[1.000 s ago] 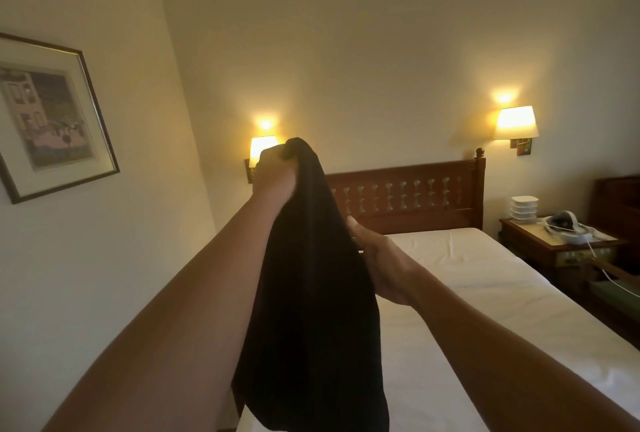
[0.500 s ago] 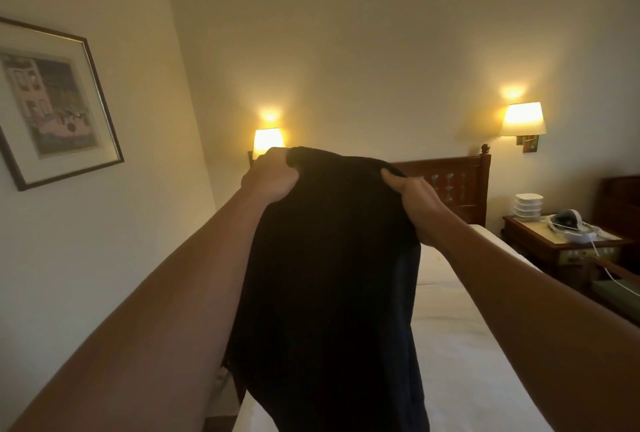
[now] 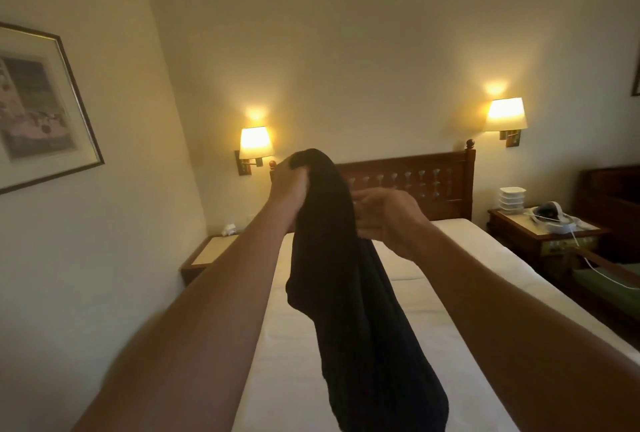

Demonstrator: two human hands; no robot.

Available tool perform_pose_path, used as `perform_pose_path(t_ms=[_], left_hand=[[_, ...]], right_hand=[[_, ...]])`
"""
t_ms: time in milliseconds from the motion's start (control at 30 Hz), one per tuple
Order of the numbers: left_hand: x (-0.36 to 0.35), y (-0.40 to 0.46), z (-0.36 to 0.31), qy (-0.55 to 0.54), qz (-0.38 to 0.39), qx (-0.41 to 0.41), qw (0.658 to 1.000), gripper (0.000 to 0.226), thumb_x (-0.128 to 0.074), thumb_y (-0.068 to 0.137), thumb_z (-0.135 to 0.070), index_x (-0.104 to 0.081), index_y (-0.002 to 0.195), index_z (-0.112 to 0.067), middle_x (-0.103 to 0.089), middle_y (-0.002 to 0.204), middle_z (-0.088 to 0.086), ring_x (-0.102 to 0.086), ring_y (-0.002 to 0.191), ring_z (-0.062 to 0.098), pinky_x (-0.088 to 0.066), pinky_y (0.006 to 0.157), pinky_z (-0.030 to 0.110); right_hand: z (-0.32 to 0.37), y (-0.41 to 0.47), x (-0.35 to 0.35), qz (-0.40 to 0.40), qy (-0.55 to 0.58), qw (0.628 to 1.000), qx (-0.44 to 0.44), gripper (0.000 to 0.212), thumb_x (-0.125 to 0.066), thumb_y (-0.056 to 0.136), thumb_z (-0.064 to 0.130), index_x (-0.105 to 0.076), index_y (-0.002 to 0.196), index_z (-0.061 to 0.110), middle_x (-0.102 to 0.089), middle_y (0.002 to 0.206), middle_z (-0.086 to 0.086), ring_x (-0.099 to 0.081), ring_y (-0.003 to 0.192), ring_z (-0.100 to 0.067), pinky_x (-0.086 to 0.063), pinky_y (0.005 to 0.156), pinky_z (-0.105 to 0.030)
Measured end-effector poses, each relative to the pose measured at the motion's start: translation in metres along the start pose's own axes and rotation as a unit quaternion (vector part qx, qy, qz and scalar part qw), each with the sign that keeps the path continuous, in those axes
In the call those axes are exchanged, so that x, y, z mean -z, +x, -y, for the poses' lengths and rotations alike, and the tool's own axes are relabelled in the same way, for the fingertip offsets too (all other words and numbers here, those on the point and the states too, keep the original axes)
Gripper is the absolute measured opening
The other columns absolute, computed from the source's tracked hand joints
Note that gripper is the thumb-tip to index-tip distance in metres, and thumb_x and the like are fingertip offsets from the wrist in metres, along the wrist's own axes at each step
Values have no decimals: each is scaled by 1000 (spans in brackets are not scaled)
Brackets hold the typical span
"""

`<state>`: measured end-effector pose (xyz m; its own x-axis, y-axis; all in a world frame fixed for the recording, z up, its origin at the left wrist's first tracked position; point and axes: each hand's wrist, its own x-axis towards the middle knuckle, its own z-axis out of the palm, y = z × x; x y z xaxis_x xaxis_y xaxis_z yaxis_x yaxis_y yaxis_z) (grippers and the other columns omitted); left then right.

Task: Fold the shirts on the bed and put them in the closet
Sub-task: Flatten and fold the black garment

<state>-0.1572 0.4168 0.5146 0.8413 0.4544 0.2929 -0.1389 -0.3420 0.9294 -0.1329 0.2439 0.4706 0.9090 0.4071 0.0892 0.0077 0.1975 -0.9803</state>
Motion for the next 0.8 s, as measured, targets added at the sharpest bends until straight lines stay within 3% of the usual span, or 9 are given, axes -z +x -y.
perform_pose_path(t_ms=[33, 100, 167, 267, 400, 500, 633, 733, 800], left_hand=[[-2, 1, 1, -40, 13, 39, 998, 32, -41, 105, -26, -59, 129, -15, -64, 124, 10, -60, 114, 27, -50, 104, 45], [-3, -1, -2, -84, 39, 88, 992, 39, -36, 104, -40, -58, 129, -20, -63, 127, 8, -60, 116, 27, -49, 106, 49], [-4, 1, -2, -105, 57, 112, 986, 45, -33, 102, -49, -57, 130, -24, -63, 130, 7, -60, 118, 27, -48, 107, 50], [-4, 1, 0, -138, 63, 135, 979, 48, -36, 99, -53, -59, 130, -25, -65, 130, 8, -61, 119, 30, -48, 107, 51], [3, -3, -1, -184, 54, 133, 972, 48, -35, 102, -51, -64, 125, -21, -70, 122, 11, -64, 115, 32, -50, 104, 52], [18, 0, 3, -204, 35, 120, 971, 48, -34, 105, -47, -66, 126, -18, -70, 125, 11, -64, 119, 32, -48, 108, 52], [51, -4, 25, -154, 46, 142, 977, 36, -43, 104, -42, -66, 119, -18, -70, 120, 12, -64, 113, 30, -49, 105, 48], [65, -6, 45, 3, 83, 125, 989, 25, -50, 102, -32, -67, 115, -20, -66, 126, 11, -59, 119, 30, -45, 109, 51], [67, -6, 53, 121, 135, 99, 978, 23, -54, 99, -15, -74, 107, -23, -65, 123, 9, -57, 120, 31, -46, 108, 55]], right_hand=[[-14, 0, 7, -35, -84, 996, 14, 23, -48, 100, 1, -67, 113, 1, -75, 93, -16, -75, 76, -29, -63, 70, -39], [-47, 6, 20, -66, -262, 961, 55, 19, -61, 92, 0, -67, 108, 8, -72, 95, -10, -72, 82, -26, -61, 75, -40], [-73, 6, 26, -43, -379, 922, 69, 33, -78, 79, 17, -66, 110, 19, -70, 103, 3, -68, 92, -19, -59, 84, -38], [-98, 5, 23, -31, -467, 880, 81, 53, -79, 73, 40, -55, 118, 29, -61, 111, 10, -64, 94, -15, -59, 82, -38], [-114, 2, 11, -103, -532, 830, 131, 31, -63, 93, 39, -49, 117, 24, -57, 108, 6, -64, 87, -19, -60, 76, -38], [-112, 4, 12, -118, -481, 863, 99, 8, -53, 96, 20, -56, 103, 18, -64, 92, 0, -65, 80, -21, -60, 77, -46], [-92, 7, 29, -187, -320, 927, 58, 22, -45, 95, 5, -64, 101, 15, -67, 88, -2, -64, 80, -17, -57, 76, -41], [-74, 10, 34, -197, -312, 924, 103, 21, -46, 100, 7, -61, 101, 22, -65, 93, 4, -58, 80, -7, -48, 68, -23], [-63, 13, 31, -172, -370, 903, 137, 21, -48, 98, 8, -62, 99, 22, -64, 91, 8, -58, 81, -6, -48, 68, -21]])
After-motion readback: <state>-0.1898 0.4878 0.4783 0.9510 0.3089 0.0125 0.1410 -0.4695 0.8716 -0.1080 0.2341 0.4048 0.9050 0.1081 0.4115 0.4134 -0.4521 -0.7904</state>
